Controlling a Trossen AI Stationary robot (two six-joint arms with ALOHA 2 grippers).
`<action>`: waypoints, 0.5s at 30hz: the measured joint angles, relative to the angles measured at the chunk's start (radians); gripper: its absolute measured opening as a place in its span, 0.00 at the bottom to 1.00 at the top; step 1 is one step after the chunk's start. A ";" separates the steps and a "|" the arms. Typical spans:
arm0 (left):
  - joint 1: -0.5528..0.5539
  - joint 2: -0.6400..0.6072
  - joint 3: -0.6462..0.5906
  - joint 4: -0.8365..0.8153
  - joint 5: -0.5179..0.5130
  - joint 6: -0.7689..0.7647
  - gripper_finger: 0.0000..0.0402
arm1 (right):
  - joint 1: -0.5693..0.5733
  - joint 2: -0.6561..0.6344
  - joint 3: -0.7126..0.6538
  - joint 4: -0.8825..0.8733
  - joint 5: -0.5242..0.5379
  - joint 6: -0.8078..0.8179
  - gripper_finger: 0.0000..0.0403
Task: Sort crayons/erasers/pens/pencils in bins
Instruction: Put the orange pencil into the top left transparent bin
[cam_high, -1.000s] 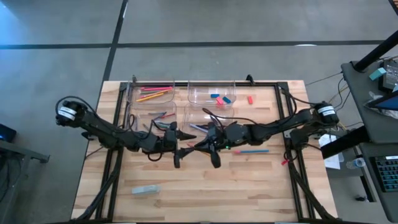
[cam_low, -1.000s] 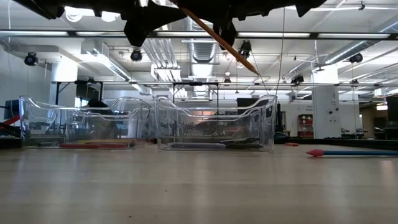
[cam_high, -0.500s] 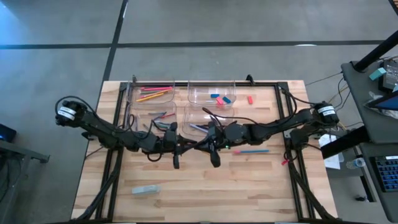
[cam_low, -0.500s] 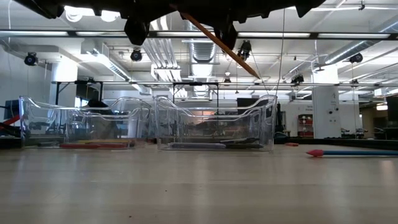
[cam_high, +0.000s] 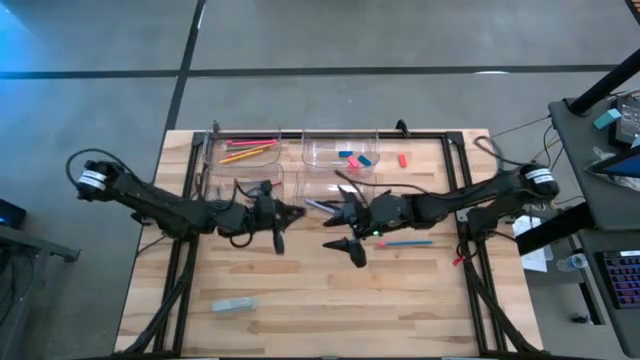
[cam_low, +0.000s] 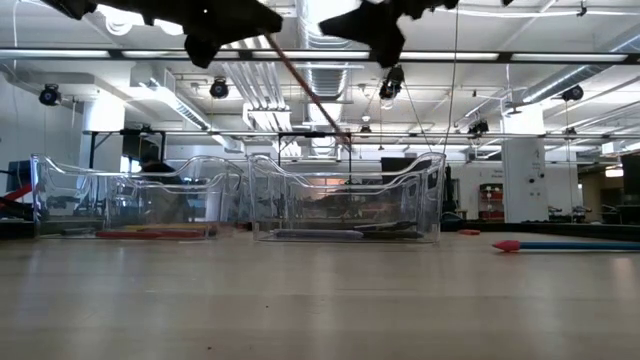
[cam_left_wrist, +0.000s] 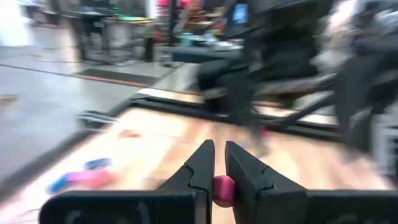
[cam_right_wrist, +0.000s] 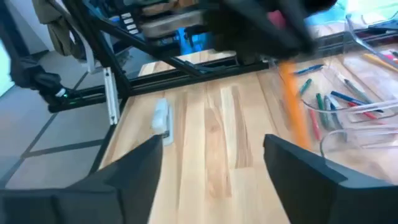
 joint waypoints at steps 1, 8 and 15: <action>0.007 -0.023 0.000 -0.033 -0.021 0.012 0.03 | 0.000 -0.026 0.000 -0.027 0.000 0.000 0.68; 0.095 -0.220 -0.001 -0.259 -0.138 0.076 0.04 | 0.006 -0.163 0.000 -0.154 0.010 0.021 0.78; 0.254 -0.438 0.000 -0.450 -0.283 0.119 0.04 | 0.032 -0.166 -0.003 -0.220 0.010 0.039 0.77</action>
